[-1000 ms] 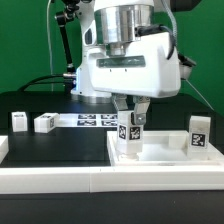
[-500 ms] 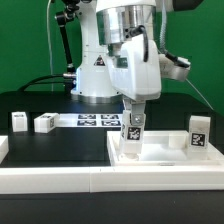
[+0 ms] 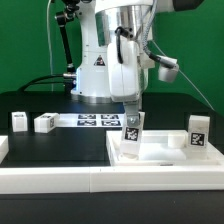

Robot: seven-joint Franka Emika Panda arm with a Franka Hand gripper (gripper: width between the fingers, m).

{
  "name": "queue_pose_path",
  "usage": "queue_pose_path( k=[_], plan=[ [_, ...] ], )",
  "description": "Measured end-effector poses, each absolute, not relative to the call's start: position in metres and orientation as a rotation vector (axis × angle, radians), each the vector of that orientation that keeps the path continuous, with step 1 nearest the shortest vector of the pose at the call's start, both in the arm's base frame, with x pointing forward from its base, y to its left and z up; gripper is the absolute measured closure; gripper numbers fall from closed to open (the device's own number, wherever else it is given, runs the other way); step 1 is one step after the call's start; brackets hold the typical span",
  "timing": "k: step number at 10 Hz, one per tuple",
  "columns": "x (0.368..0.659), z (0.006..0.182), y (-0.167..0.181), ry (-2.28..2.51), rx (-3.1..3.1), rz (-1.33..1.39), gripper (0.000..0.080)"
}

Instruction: Assemble square table

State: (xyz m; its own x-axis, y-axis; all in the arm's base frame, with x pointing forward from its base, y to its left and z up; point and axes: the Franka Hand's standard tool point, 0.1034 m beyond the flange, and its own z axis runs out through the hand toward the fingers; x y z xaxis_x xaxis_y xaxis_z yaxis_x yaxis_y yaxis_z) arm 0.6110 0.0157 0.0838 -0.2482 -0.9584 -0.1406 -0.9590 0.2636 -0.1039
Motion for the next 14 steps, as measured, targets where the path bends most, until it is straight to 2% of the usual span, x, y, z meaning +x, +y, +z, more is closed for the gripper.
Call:
queue_pose_path(
  k=[2,3,4,5,10,14],
  plan=[
    [0.6107,0.0834,0.0151,2.264,-1.918,-0.005,0.0485],
    [0.6103,0.0830,0.0130,2.197,-2.000,-0.007,0.0292],
    [0.6084,0.0828,0.0138,2.132,-2.088,0.023,0.0292],
    [0.6092,0.0828,0.0137,2.065,-2.152,0.010,0.0176],
    [0.6083,0.0820,0.0136,1.659,-2.484,-0.028,0.0150],
    [0.6075,0.0830,0.0119,1.141,-2.811,-0.050,0.0150]
  ],
)
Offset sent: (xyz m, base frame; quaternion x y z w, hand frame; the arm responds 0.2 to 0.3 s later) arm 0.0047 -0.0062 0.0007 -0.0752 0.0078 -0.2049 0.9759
